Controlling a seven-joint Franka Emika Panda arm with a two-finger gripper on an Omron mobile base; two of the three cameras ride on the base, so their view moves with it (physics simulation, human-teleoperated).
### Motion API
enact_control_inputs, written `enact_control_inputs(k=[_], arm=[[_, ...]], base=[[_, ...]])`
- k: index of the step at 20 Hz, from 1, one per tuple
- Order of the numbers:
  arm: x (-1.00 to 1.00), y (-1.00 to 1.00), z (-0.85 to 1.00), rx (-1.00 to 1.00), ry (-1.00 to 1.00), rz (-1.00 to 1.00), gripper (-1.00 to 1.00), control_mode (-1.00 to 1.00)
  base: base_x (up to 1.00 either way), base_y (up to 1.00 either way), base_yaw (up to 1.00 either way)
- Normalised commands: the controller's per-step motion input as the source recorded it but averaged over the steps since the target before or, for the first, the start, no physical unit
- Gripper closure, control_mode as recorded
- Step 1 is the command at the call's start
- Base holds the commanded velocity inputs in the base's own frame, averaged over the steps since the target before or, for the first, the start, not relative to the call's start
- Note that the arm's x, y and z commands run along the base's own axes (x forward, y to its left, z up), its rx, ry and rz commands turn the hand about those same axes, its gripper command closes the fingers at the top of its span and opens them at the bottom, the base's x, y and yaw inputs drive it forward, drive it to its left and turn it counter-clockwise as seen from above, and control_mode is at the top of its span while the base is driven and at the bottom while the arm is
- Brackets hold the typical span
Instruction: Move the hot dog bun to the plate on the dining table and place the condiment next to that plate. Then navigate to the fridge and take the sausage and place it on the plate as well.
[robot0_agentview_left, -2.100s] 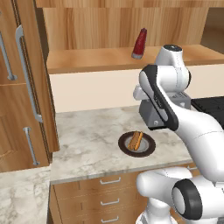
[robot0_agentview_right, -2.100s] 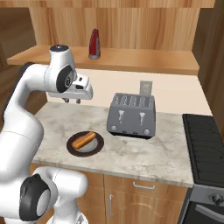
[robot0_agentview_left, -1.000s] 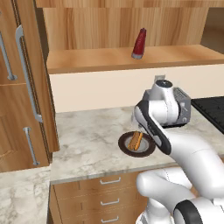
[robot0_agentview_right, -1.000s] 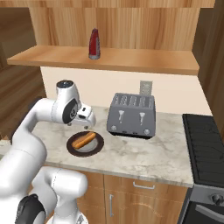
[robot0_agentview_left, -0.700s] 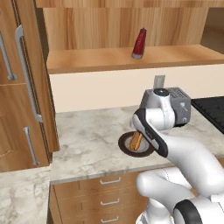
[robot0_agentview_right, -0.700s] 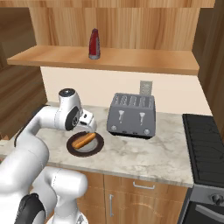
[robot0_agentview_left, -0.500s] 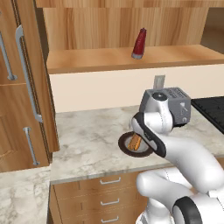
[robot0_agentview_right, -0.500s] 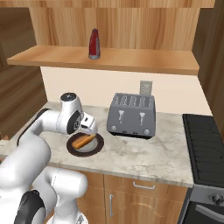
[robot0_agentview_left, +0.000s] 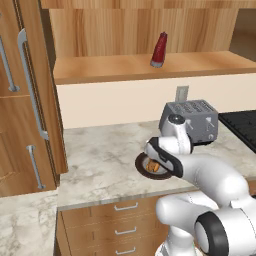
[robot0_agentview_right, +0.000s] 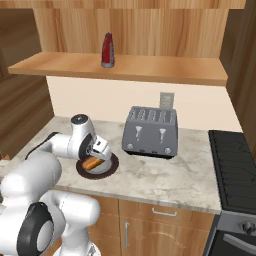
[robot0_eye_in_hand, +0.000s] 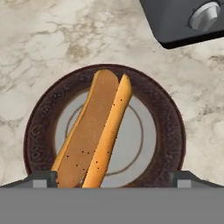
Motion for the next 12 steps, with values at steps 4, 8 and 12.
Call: enact_control_inputs(k=[4, 8, 12], arm=[[0.24, 0.11, -0.20, 0.04, 0.00, -0.02, -1.00, -1.00], [0.23, 0.03, -0.24, 0.05, 0.00, -0.03, -1.00, -1.00], [0.18, 0.00, -0.26, 0.04, 0.00, -0.04, -1.00, -1.00]], base=[[0.00, 0.00, 0.00], [0.00, 0.00, 0.00], [0.00, 0.00, 0.00]])
